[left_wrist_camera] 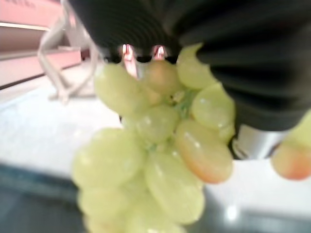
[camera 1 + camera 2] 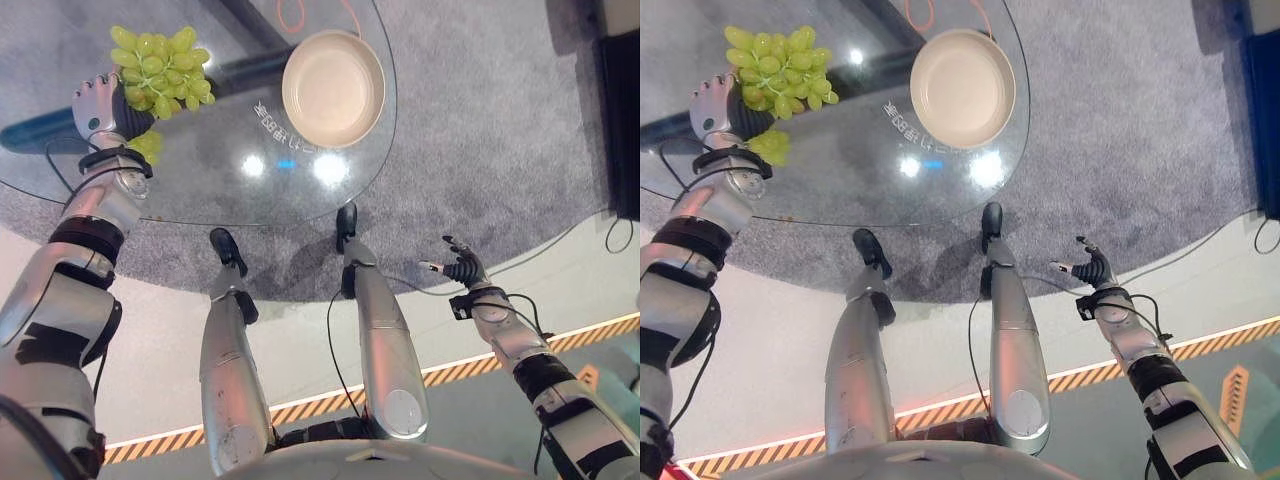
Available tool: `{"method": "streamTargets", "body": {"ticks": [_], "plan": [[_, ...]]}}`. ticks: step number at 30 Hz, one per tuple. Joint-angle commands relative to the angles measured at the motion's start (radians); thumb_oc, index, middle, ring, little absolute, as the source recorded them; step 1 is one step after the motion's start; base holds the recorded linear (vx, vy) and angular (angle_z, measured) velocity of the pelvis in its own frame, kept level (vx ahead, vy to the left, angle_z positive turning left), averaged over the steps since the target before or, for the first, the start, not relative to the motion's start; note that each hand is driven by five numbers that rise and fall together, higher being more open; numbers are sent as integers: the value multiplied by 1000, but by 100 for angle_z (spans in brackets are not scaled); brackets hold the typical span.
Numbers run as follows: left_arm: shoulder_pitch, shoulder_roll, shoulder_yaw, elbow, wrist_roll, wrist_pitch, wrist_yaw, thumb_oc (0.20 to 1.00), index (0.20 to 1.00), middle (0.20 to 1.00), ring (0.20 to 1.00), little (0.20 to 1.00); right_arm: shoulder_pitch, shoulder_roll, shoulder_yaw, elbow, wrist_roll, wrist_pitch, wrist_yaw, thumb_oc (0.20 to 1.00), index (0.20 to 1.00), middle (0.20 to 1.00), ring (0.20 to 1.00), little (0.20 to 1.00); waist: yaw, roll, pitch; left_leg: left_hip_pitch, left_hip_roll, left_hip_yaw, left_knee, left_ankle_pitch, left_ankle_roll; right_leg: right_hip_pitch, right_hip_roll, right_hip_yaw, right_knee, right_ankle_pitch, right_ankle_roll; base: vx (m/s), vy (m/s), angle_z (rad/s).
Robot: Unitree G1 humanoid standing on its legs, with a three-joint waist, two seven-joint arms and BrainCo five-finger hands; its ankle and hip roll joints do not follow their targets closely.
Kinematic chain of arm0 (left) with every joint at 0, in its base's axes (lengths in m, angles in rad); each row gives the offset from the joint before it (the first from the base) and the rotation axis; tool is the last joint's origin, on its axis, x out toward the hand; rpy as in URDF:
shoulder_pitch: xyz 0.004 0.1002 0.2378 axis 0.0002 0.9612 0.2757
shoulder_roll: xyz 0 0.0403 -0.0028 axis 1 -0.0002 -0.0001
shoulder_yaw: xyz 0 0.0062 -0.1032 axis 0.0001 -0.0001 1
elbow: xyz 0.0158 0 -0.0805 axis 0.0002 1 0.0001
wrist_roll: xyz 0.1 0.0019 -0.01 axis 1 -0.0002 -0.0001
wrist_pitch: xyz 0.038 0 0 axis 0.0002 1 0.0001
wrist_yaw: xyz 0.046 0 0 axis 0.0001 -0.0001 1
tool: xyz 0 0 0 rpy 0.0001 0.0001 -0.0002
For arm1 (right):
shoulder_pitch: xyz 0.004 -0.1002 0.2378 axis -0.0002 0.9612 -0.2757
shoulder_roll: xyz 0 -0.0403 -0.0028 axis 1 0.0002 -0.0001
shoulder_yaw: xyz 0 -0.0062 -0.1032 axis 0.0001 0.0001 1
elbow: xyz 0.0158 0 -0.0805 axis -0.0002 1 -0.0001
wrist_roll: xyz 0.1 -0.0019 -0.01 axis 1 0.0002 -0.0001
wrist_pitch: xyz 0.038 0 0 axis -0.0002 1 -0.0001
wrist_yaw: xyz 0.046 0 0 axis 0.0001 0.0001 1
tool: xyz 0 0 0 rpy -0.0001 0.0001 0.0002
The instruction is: Pick up fruits into the plate
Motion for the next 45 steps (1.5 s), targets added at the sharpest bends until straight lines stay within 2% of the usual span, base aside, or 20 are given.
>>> {"method": "streamTargets", "body": {"ticks": [1,6,9,12,15,16,17,18,19,21,23,27,29,30,33,36,37,45], "plan": [[29,47,103,-33,-32,-57,77,200,200,200,200,200,97,-17,-34,-46,-32,0,-27,1000,1000,1000,1000,1000,18,2,-15,18,-77,19,61,-125,4,80,68,-45,-33,-50,-5,15,-7,6],[111,66,174,-135,-41,-89,74,200,200,200,200,200,142,-20,-74,-137,-112,-24,-57,1000,1000,1000,1000,1000,28,19,-15,141,-81,29,23,-128,7,193,54,-58,-48,-72,1,18,18,1],[179,76,220,-202,-11,-118,73,200,200,200,200,200,172,-30,-107,-200,-165,-73,-63,1000,1000,1000,1000,1000,33,40,-17,236,-87,30,-9,-131,12,283,45,-61,-63,-85,9,18,46,6],[256,104,234,-261,30,-143,57,200,200,200,200,200,192,-45,-138,-246,-186,-129,-48,1000,1000,1000,1000,1000,37,55,-59,306,-89,34,-44,-132,13,354,35,-67,-86,-93,14,39,34,2],[341,129,252,-331,32,-148,31,200,200,200,200,200,204,-61,-168,-308,-202,-147,8,1000,1000,1000,1000,1000,41,65,-105,368,-88,31,-80,-126,9,422,29,-72,-120,-92,19,71,19,1],[384,135,267,-365,32,-152,17,200,200,200,200,200,210,-67,-179,-339,-188,-164,45,1000,1000,1000,1000,1000,43,70,-132,395,-87,31,-103,-117,8,451,26,-75,-142,-85,21,165,11,1],[457,132,300,-409,29,-170,-7,200,200,200,200,200,224,-70,-197,-383,-125,-167,131,1000,1000,1000,1000,1000,49,74,-176,449,-84,27,-133,-114,4,510,23,-74,-172,-86,26,133,5,3],[463,132,304,-413,29,-174,-8,200,200,200,200,200,224,-71,-197,-387,-117,-167,139,1000,1000,1000,1000,1000,48,74,-180,450,-84,27,-138,-109,4,512,24,-75,-178,-80,25,151,-5,5],[500,122,319,-437,35,-186,-18,200,200,200,200,200,232,-66,-208,-412,-61,-175,197,1000,1000,1000,1000,1000,52,77,-203,479,-80,27,-156,-109,1,544,23,-79,-194,-83,28,95,-7,1],[544,106,337,-471,38,-203,-40,200,200,200,200,200,237,-50,-215,-443,25,-160,299,1000,1000,1000,1000,1000,58,80,-244,510,-74,29,-180,-99,-1,580,19,-84,-220,-74,31,131,-16,1],[604,59,343,-517,47,-236,-69,200,200,200,200,200,235,-16,-200,-480,121,-152,442,1000,1000,1000,1000,1000,71,85,-300,563,-58,32,-211,-88,-9,640,8,-99,-252,-63,37,131,-27,-2],[638,-8,315,-553,54,-268,-91,200,200,200,200,200,200,21,-151,-514,206,-94,567,1000,1000,1000,1000,1000,94,88,-356,613,-44,34,-236,-82,-16,698,1,-120,-276,-59,40,99,-20,4],[651,-33,305,-566,62,-279,-102,200,200,200,200,200,185,33,-129,-524,224,-75,598,1000,1000,1000,1000,1000,104,88,-374,628,-41,32,-242,-83,-17,715,0,-127,-284,-59,40,57,-31,3],[658,-63,286,-589,74,-277,-114,200,200,200,200,200,149,53,-99,-537,243,-38,620,1000,1000,1000,1000,1000,116,88,-391,644,-38,29,-244,-86,-18,735,-1,-136,-289,-61,40,49,-36,4],[678,-98,269,-613,89,-308,-148,200,200,200,200,200,86,89,-53,-557,254,9,658,1000,1000,1000,1000,1000,134,86,-417,675,-32,30,-249,-92,-19,771,-5,-151,-302,-60,39,51,-37,4],[687,-107,262,-637,96,-302,-180,200,200,200,200,200,54,103,-26,-573,235,25,654,1000,1000,1000,1000,1000,143,86,-429,691,-30,34,-255,-93,-19,789,-5,-156,-312,-59,40,26,-14,2],[688,-111,245,-652,86,-308,-196,200,200,200,200,200,14,108,5,-599,237,52,658,1000,1000,1000,1000,1000,150,85,-437,702,-27,33,-260,-94,-20,801,-5,-161,-317,-59,42,0,0,0],[689,-153,195,-674,68,-320,-242,200,200,200,200,200,-92,137,89,-659,244,82,629,1000,1000,1000,1000,1000,172,78,-448,731,-24,33,-264,-106,-15,831,-4,-164,-331,-60,43,0,0,0]]}}
